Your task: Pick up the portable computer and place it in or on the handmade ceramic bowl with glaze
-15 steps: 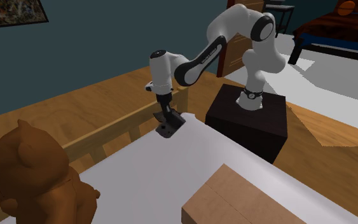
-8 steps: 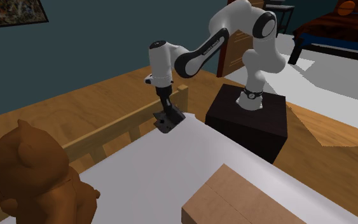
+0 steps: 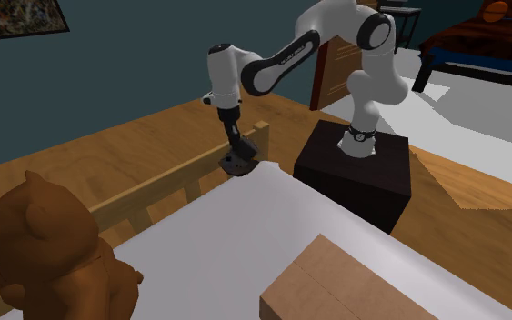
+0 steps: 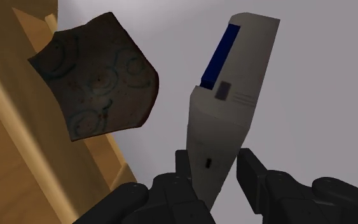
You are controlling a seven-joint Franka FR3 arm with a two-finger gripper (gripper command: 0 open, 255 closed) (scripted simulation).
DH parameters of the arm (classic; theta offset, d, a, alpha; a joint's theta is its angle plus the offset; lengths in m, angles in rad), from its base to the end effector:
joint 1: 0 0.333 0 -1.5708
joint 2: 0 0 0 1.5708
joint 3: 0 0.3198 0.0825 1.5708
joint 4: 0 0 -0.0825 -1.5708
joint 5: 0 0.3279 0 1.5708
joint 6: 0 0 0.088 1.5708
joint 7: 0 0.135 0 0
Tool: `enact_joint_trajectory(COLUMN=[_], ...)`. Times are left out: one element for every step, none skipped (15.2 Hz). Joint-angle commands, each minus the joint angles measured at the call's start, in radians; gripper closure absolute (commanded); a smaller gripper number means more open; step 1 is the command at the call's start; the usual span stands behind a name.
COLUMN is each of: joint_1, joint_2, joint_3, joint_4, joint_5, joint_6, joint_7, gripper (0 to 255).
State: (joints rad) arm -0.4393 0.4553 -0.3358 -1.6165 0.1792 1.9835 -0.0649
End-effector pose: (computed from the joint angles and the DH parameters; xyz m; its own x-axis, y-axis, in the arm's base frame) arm 0.4692 -0.4023 0.3689 0.7240 -0.6873 -0.0595 -0.6892 -0.7244 -0.0179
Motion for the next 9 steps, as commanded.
enact_joint_trajectory(joint_1=[-0.026, -0.04, -0.055, -0.069, -0.084, -0.099, -0.115, -0.13, -0.146], joint_2=[-0.017, -0.02, -0.023, -0.024, -0.025, -0.025, -0.024, -0.022, -0.019], joint_3=[-0.013, -0.02, -0.026, -0.032, -0.038, -0.044, -0.05, -0.055, -0.061], joint_4=[-0.019, -0.02, -0.019, -0.016, -0.013, -0.008, -0.002, 0.006, 0.015], joint_5=[-0.002, -0.002, -0.002, -0.002, -0.001, 0.0, 0.001, 0.002, 0.003], joint_6=[0.0, -0.004, -0.008, -0.013, -0.019, -0.024, -0.031, -0.037, -0.044], joint_7=[-0.041, -0.061, -0.081, -0.101, -0.121, -0.141, -0.161, -0.181, -0.202], gripper=[255, 255, 255, 255, 255, 255, 255, 255, 255])
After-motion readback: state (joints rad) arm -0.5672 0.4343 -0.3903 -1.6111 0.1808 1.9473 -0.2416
